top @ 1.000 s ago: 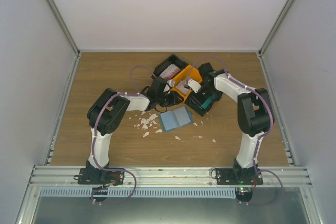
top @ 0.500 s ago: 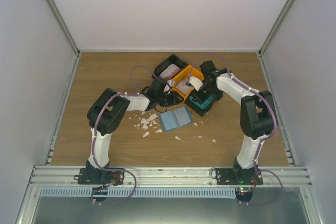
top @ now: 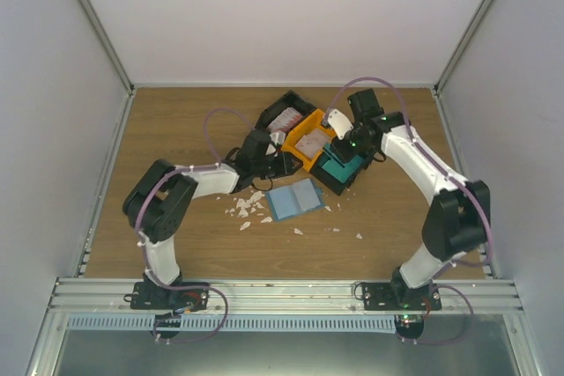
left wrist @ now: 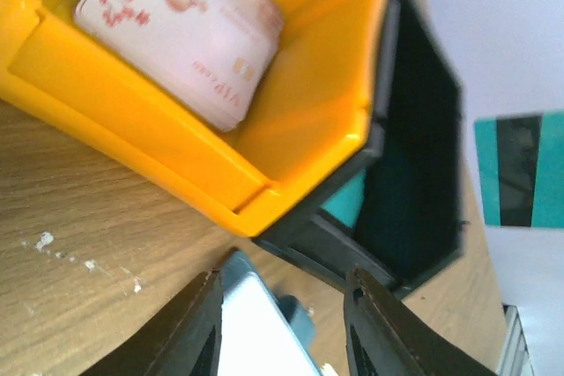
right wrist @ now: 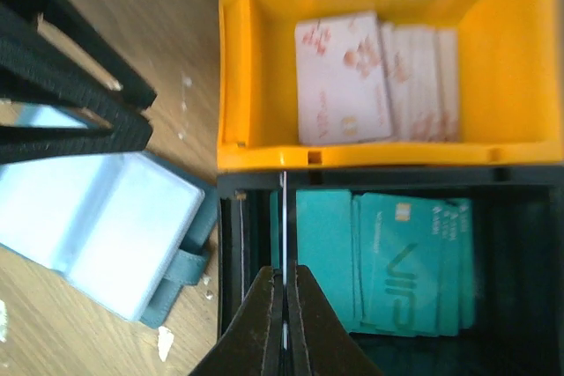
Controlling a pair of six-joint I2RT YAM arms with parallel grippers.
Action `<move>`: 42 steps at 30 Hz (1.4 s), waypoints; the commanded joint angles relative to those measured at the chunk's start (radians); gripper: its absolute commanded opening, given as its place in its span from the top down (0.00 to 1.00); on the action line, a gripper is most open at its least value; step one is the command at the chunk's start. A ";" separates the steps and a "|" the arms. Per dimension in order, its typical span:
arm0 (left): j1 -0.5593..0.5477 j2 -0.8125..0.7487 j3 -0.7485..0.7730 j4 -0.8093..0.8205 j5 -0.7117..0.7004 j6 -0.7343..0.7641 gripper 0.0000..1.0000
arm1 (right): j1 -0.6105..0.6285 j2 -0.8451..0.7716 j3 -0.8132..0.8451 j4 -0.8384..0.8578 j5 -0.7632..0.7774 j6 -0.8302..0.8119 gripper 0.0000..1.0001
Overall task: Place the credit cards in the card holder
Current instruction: Pick up the credit card from the storage box.
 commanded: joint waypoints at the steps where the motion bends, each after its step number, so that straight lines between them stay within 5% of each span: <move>1: -0.003 -0.154 -0.087 0.117 -0.058 0.027 0.58 | -0.003 -0.104 0.006 0.051 -0.030 0.073 1.00; 8: -0.003 -0.401 -0.247 0.227 0.040 0.047 0.39 | 0.001 -0.208 -0.065 0.156 -0.214 0.268 1.00; 16: -0.003 -0.576 -0.393 0.268 0.170 0.021 0.25 | 0.018 -0.435 -0.413 0.628 -0.641 0.644 0.99; 24: -0.003 -0.679 -0.463 0.398 0.302 -0.091 0.14 | 0.066 -0.545 -0.636 1.015 -0.795 0.937 1.00; 28: -0.003 -0.674 -0.467 0.437 0.337 -0.142 0.19 | 0.085 -0.567 -0.687 1.133 -0.801 1.027 0.99; 36: -0.004 -0.634 -0.474 0.521 0.372 -0.193 0.58 | 0.097 -0.556 -0.756 1.283 -0.815 1.127 0.99; 42: -0.003 -0.639 -0.503 0.529 0.384 -0.189 0.63 | 0.097 -0.529 -0.752 1.300 -0.795 1.147 1.00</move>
